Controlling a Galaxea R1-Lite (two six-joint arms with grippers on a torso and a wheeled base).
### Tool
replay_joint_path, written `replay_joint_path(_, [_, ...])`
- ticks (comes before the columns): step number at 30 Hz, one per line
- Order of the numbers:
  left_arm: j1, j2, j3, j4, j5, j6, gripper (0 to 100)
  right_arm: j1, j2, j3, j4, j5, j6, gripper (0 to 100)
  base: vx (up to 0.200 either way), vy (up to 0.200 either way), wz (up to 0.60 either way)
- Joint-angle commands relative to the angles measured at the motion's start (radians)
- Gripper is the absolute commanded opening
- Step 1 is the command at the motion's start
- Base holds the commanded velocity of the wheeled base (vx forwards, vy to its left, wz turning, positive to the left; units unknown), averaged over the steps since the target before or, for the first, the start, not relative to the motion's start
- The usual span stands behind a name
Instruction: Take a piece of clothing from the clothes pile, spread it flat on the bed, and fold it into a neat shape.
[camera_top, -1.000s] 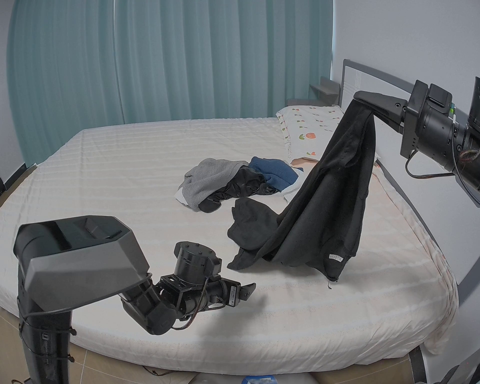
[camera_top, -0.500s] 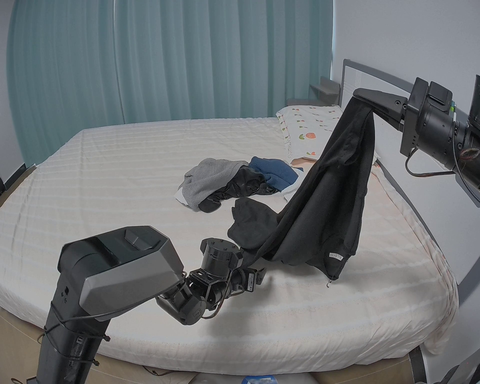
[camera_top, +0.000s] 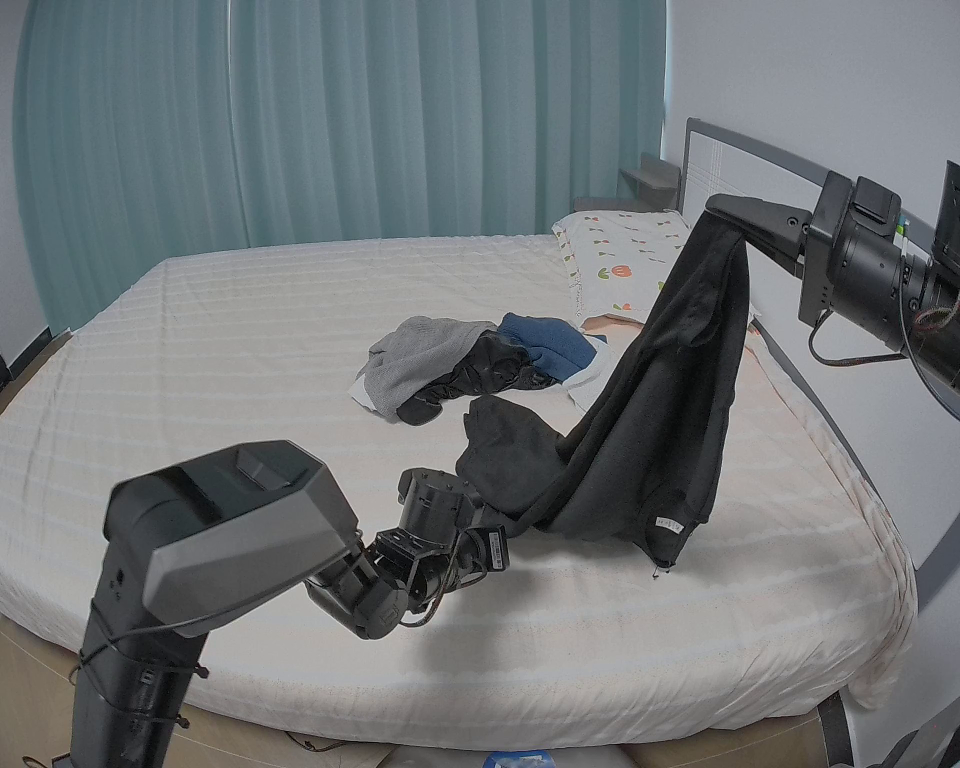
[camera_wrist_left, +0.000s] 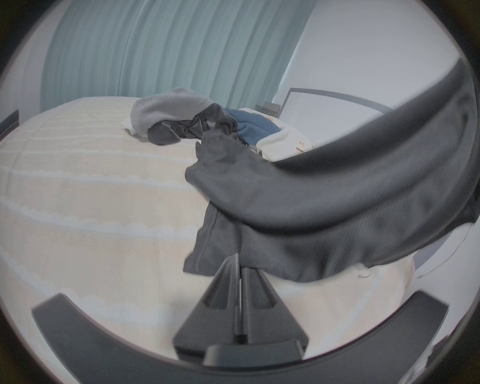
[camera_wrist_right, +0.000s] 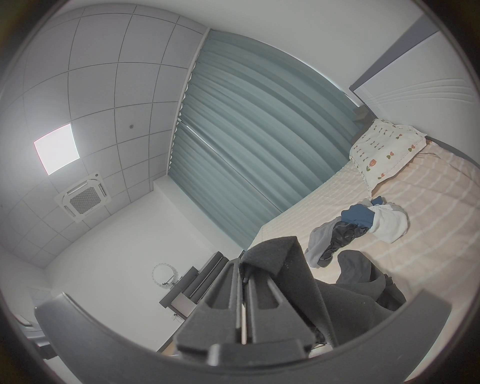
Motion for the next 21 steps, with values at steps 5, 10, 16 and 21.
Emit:
replay_joint_path(5, [0.01, -0.488, 0.06, 0.223, -0.015, -0.162, 0, -0.036, 0.081, 0.057, -0.009, 0.003, -0.005, 0, 0.0, 0.0, 0.0])
replay_joint_path(10, [0.012, -0.507, 0.082, 0.286, -0.01, -0.132, 0, -0.036, 0.067, 0.023, -0.012, 0.001, -0.003, 0, 0.0, 0.0, 0.0])
replay_joint_path(16, [0.038, -0.519, 0.062, 0.281, -0.012, -0.132, 0, -0.053, 0.003, -0.034, 0.006, 0.001, -0.008, 0, 0.0, 0.0, 0.0])
replay_joint_path(21, [0.064, -0.65, 0.042, 0.293, -0.012, -0.139, 0, -0.058, 0.052, 0.042, 0.003, 0.001, -0.008, 0, 0.0, 0.0, 0.0])
